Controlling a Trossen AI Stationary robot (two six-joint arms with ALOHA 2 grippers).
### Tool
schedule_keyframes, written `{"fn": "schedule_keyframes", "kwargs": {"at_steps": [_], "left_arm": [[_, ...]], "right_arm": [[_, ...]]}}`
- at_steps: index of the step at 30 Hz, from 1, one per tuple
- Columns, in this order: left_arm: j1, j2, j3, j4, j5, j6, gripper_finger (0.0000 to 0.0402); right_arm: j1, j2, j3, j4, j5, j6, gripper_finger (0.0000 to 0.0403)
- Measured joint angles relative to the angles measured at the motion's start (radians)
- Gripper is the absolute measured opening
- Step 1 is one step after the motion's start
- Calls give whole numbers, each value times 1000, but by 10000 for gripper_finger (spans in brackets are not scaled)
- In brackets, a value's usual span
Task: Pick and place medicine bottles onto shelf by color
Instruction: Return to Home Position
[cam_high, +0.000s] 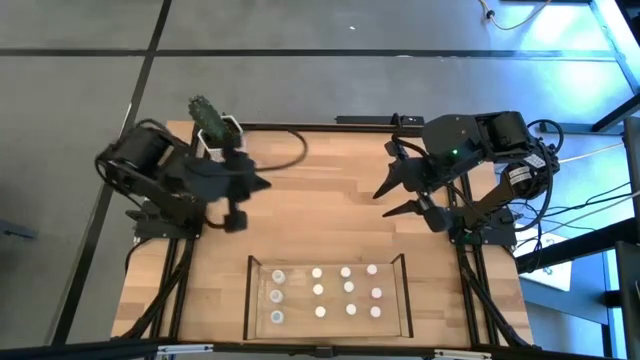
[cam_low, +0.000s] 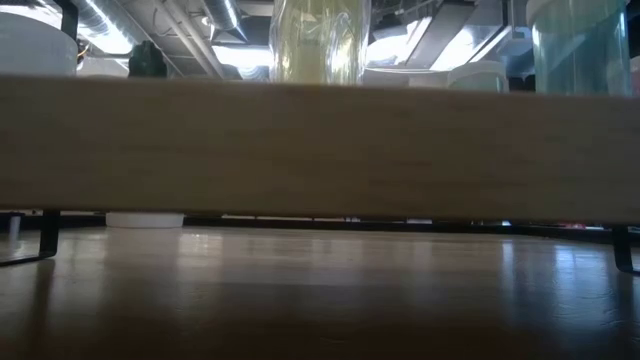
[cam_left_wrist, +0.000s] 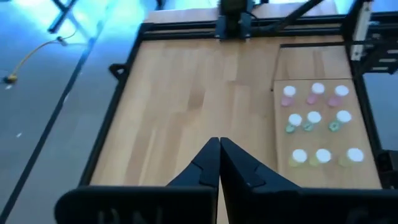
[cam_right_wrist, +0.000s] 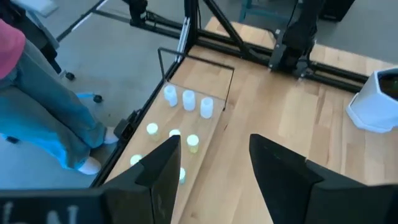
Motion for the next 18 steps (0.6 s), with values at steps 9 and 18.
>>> {"fn": "schedule_keyframes", "kwargs": {"at_steps": [9, 18], "left_arm": [[-90, -230, -166, -16, -103, -150, 1], [-202, -563, -623, 168, -293, -325, 1]], "right_arm": [[0, 10, 0, 9, 83, 181, 176], [-1, 13, 0, -13, 213, 145, 118]]}}
